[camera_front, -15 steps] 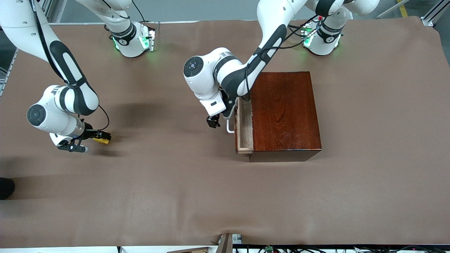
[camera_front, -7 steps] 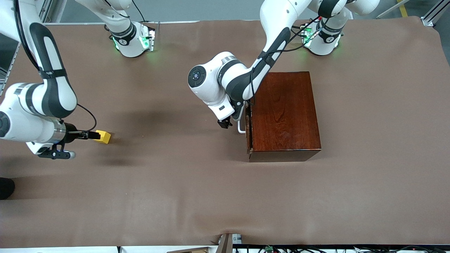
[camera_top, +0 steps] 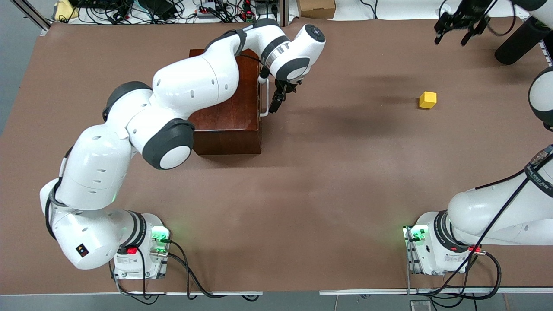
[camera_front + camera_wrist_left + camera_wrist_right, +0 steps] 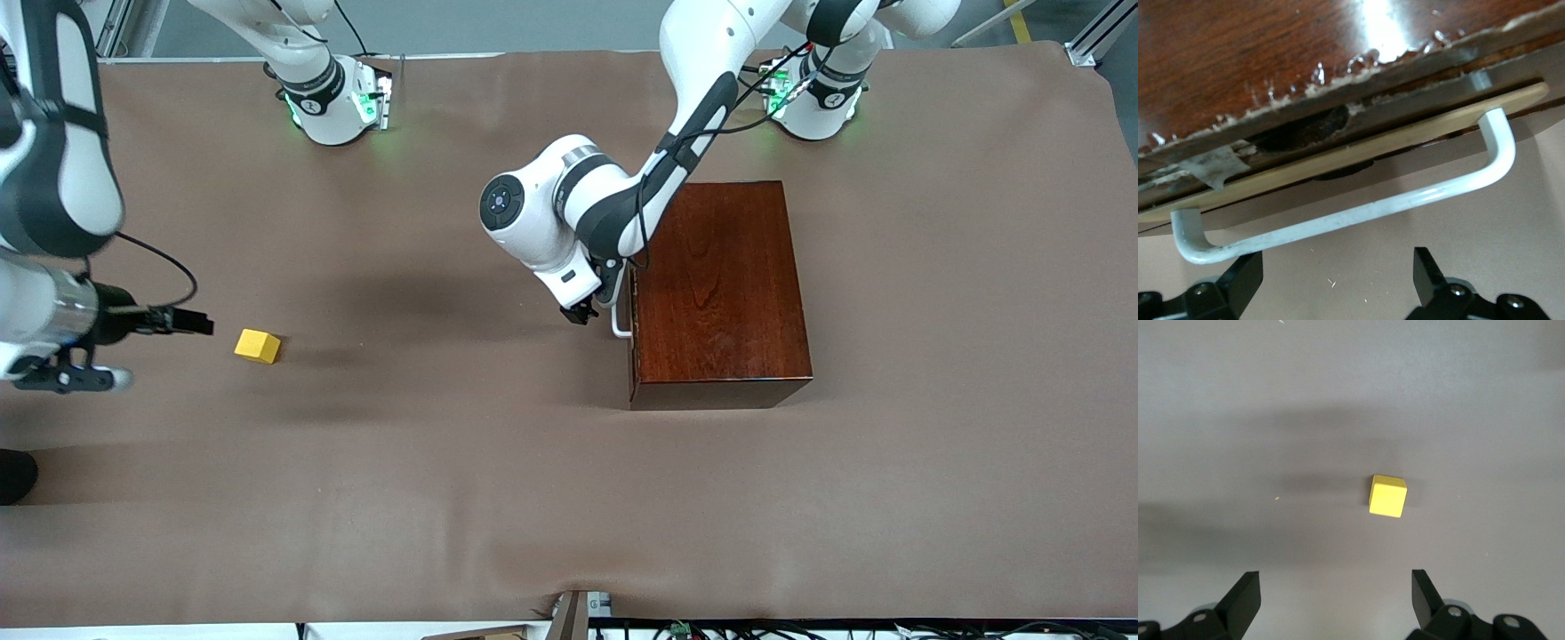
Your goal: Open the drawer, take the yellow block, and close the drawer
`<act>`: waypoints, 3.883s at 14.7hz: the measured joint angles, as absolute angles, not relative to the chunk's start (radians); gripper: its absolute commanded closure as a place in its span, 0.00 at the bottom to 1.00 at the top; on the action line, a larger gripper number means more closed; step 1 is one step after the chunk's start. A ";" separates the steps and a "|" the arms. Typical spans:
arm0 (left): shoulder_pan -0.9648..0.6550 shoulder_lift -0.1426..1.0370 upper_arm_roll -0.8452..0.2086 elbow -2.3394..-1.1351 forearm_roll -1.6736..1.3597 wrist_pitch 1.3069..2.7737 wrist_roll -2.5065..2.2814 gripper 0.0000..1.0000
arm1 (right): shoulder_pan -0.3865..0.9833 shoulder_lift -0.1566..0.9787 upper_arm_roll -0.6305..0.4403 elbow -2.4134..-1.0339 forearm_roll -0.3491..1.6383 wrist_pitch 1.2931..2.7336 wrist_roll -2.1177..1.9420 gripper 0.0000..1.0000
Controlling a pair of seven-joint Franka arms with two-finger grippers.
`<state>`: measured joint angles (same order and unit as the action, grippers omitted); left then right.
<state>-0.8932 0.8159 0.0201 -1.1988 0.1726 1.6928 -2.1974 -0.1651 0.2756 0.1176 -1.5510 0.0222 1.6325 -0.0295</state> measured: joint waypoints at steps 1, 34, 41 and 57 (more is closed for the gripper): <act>-0.893 0.816 0.020 -1.199 0.173 1.693 -2.186 0.00 | -0.155 0.250 0.118 -1.535 0.023 1.603 -0.030 0.00; -0.164 0.188 0.024 -1.246 0.051 1.387 -0.597 0.00 | -0.052 -0.008 0.115 -1.477 -0.001 1.455 -0.066 0.00; -0.099 0.120 0.019 -1.262 0.048 1.380 -0.254 0.00 | -0.063 0.029 0.102 -1.435 0.009 1.444 -0.084 0.00; -0.104 -0.053 -0.066 -1.577 0.047 1.511 -0.035 0.00 | -0.063 0.029 0.102 -1.434 0.013 1.442 -0.084 0.00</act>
<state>-0.1044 -0.0531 -0.0661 -1.5767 0.0471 1.5114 -0.0347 -0.0630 0.0292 0.1021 -1.4336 0.0134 1.4420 -0.0836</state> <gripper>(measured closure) 0.000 0.000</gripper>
